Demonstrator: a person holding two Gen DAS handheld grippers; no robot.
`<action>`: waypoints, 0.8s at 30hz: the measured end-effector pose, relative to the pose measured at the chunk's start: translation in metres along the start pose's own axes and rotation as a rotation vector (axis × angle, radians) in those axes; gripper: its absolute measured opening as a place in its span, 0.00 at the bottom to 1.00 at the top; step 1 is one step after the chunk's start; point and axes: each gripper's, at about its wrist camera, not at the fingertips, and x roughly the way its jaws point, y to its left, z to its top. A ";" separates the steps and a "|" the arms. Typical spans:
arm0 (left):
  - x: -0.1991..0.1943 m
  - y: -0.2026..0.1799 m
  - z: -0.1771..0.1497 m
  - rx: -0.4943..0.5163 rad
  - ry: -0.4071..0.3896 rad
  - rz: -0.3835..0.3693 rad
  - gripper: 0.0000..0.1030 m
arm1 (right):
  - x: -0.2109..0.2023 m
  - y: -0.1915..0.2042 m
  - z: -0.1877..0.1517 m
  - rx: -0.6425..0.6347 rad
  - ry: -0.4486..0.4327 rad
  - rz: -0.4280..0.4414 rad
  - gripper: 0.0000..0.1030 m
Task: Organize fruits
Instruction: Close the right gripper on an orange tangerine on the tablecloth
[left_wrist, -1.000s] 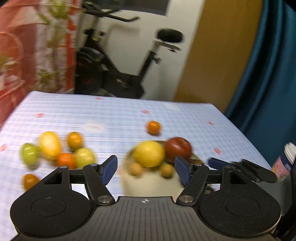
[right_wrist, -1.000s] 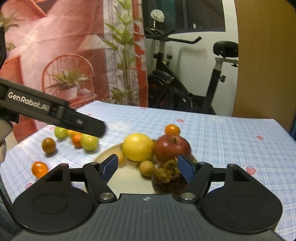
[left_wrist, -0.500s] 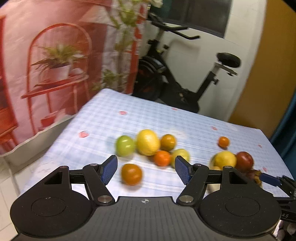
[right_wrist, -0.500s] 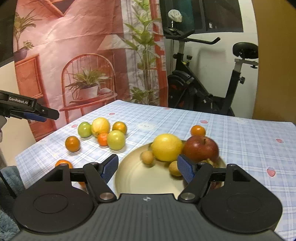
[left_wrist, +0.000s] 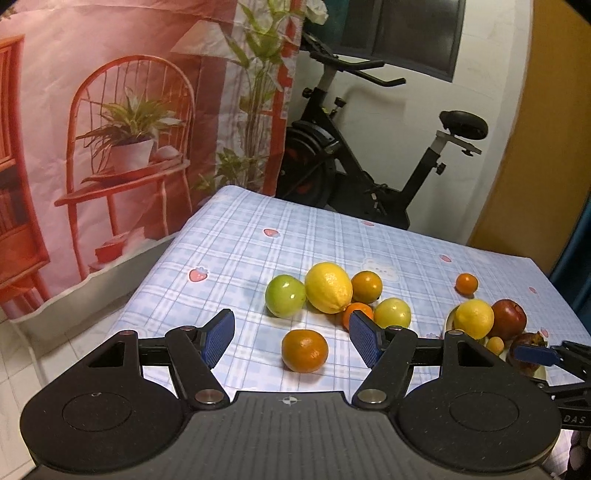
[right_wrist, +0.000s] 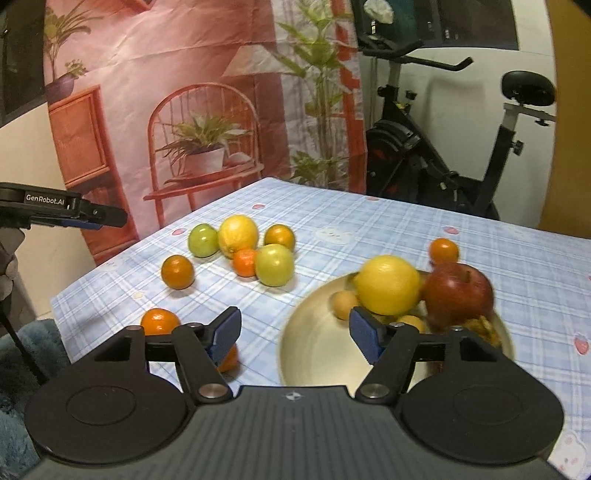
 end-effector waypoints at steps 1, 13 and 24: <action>0.001 0.003 0.000 -0.001 -0.004 0.003 0.69 | 0.003 0.002 0.001 -0.005 0.007 0.012 0.63; 0.009 0.004 -0.009 -0.034 -0.022 -0.022 0.68 | 0.038 0.033 -0.004 -0.089 0.109 0.120 0.52; 0.016 0.001 -0.019 -0.027 0.019 -0.032 0.67 | 0.065 0.039 -0.012 -0.094 0.164 0.183 0.50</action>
